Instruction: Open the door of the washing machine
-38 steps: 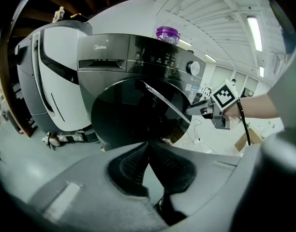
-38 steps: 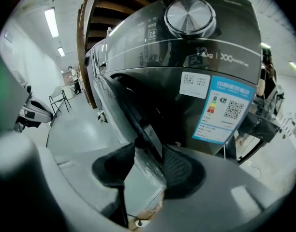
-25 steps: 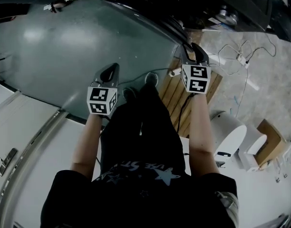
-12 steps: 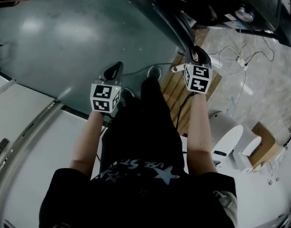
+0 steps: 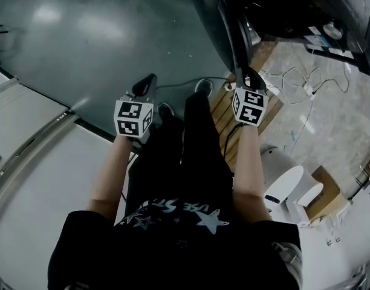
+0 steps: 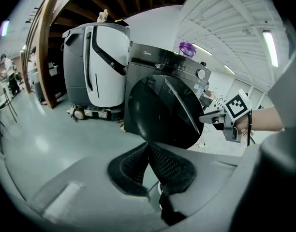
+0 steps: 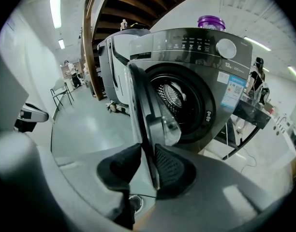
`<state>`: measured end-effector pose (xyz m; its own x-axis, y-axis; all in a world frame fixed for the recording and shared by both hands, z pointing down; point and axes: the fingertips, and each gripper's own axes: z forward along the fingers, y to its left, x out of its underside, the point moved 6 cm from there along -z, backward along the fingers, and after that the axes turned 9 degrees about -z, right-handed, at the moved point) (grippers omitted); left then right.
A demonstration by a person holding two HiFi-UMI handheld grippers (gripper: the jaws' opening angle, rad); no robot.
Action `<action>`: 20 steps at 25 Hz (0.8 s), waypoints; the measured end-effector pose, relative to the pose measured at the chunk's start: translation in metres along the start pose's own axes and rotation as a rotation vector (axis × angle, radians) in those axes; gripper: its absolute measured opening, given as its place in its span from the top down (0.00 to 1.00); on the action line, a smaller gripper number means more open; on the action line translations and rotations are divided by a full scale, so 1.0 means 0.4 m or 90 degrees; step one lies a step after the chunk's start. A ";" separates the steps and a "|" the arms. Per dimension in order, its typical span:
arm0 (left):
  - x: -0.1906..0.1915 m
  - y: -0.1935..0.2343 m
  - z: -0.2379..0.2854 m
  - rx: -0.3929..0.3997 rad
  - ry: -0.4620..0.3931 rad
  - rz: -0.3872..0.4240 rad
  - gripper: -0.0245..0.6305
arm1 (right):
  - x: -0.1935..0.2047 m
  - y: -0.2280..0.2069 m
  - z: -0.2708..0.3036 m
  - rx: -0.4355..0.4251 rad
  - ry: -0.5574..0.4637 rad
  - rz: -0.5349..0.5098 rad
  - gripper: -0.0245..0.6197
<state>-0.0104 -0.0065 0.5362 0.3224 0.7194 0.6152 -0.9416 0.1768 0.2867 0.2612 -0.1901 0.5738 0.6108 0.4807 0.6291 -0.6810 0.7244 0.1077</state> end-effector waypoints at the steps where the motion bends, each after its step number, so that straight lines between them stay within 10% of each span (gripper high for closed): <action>1: 0.011 0.010 -0.011 -0.004 -0.001 -0.006 0.95 | 0.000 0.020 -0.002 -0.007 0.001 -0.004 0.82; 20: 0.228 0.179 -0.257 -0.083 -0.038 -0.096 0.95 | -0.055 0.431 -0.002 -0.108 -0.016 -0.012 0.82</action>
<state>-0.0586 0.1407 0.5375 0.4628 0.6376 0.6158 -0.8853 0.3685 0.2838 0.1307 -0.0753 0.5781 0.6113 0.4545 0.6479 -0.5895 0.8077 -0.0104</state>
